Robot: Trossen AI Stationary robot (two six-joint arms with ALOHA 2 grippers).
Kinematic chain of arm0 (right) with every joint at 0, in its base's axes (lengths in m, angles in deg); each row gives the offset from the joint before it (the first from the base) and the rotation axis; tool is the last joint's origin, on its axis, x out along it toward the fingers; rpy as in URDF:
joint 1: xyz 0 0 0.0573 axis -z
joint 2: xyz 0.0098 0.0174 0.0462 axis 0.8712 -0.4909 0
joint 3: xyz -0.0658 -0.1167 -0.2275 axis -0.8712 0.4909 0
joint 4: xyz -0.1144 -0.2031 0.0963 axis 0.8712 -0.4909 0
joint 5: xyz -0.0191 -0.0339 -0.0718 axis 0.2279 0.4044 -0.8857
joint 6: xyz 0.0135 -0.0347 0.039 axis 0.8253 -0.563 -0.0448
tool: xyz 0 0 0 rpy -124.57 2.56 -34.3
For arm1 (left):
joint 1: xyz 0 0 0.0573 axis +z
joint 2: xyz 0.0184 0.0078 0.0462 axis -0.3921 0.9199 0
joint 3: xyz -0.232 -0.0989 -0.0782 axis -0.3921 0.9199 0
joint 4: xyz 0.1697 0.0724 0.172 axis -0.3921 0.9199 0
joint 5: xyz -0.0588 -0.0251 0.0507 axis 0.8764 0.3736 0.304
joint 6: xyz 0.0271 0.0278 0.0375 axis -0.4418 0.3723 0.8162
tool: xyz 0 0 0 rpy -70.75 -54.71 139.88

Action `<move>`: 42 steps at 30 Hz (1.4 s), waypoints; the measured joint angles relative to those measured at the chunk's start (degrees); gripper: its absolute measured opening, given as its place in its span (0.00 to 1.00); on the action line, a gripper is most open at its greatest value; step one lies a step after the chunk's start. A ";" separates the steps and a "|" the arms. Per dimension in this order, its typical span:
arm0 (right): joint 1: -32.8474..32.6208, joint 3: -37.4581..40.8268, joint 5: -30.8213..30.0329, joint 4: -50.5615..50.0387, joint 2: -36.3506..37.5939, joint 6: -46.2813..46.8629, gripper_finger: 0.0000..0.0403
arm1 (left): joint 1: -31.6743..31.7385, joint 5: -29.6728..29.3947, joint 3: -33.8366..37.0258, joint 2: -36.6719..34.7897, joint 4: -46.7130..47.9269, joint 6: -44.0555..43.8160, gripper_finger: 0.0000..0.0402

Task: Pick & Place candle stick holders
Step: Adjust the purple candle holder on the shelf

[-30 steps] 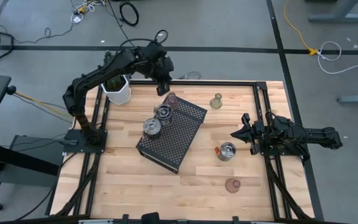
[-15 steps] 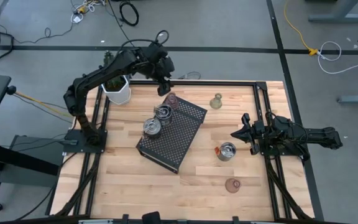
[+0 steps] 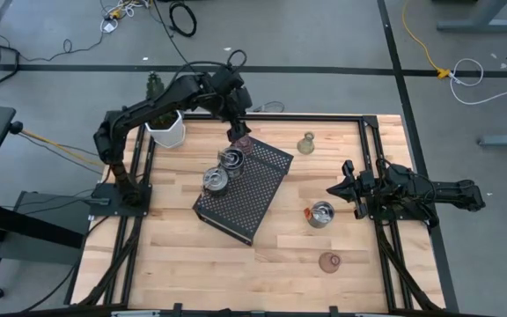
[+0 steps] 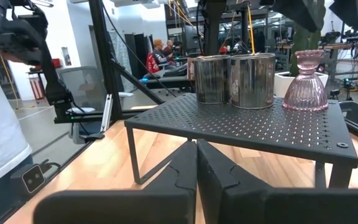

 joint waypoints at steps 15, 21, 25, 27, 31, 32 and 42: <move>-0.01 -0.01 0.02 -0.01 0.00 0.00 0.03 | -2.58 -5.11 0.00 0.00 1.42 -12.32 0.84; -0.02 -0.01 0.01 0.00 0.00 -0.01 0.03 | -3.95 -7.78 0.00 0.00 1.95 -14.03 0.84; -0.01 -0.02 0.02 -0.02 0.00 -0.01 0.03 | -4.28 -8.36 -0.02 1.36 3.32 -15.41 0.84; -0.01 -0.01 0.01 0.00 0.00 -0.01 0.03 | -4.37 -8.32 0.02 2.19 4.07 -15.74 0.84; -0.02 0.00 0.02 -0.02 0.00 0.00 0.03 | -4.54 -8.41 0.02 3.33 4.98 -16.96 0.84; -0.01 -0.01 0.02 0.00 0.00 0.00 0.03 | -4.52 -8.56 0.02 3.50 4.90 -16.99 0.84; -0.02 -0.02 0.02 0.00 0.00 0.00 0.03 | -4.50 -8.67 0.02 3.74 6.29 -16.94 0.83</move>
